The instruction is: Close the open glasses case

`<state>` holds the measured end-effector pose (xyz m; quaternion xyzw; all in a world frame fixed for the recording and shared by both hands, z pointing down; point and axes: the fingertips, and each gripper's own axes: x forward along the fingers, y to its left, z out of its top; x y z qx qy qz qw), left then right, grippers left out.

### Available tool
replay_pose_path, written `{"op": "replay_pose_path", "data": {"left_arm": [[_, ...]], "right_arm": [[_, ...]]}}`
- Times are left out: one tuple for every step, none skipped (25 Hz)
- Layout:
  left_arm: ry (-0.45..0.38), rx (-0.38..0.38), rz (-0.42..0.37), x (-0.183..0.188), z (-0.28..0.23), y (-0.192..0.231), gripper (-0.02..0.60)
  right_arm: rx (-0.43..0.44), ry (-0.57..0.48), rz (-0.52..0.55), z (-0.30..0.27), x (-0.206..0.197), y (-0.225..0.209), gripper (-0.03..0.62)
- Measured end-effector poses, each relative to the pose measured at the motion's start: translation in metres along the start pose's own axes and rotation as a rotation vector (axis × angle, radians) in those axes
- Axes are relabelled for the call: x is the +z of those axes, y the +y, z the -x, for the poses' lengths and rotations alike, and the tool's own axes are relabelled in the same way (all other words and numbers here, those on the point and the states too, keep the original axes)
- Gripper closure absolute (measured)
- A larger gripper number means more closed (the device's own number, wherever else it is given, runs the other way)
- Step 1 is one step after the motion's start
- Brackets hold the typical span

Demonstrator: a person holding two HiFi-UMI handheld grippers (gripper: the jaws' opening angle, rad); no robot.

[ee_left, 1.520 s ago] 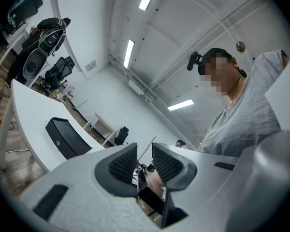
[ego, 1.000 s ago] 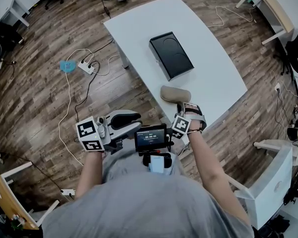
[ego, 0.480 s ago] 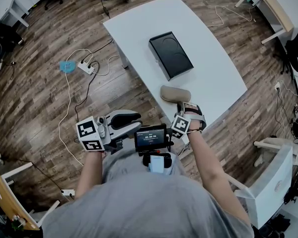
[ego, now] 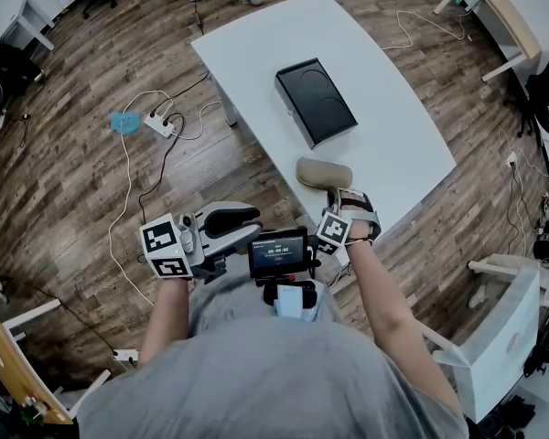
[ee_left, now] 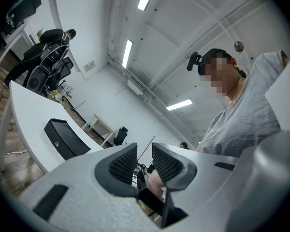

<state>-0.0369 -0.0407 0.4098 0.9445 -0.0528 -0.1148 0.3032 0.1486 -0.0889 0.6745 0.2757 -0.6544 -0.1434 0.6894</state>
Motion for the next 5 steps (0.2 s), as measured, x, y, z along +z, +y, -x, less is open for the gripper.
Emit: {"op": "replay_pose_path", "data": {"left_arm": [[0.000,0.000,-0.001,0.0002,0.0004,0.0000,0.494],[-0.001,0.001,-0.002,0.0004,0.0008,0.0002,0.494],[-0.001,0.001,-0.003,0.0006,0.0012,0.0006,0.494],[-0.001,0.002,-0.004,0.0008,0.0017,0.0011,0.494],[-0.002,0.003,-0.005,0.0010,0.0021,0.0015,0.494]], "right_arm": [[0.000,0.001,0.001,-0.0001,-0.0001,0.0003,0.565],[0.000,0.001,0.002,-0.0005,-0.0002,0.0005,0.565],[-0.001,0.002,0.003,-0.0010,-0.0003,0.0006,0.565],[-0.001,0.002,0.003,-0.0017,-0.0004,0.0006,0.565],[-0.001,0.003,0.004,-0.0023,-0.0005,0.0007,0.565]]}}
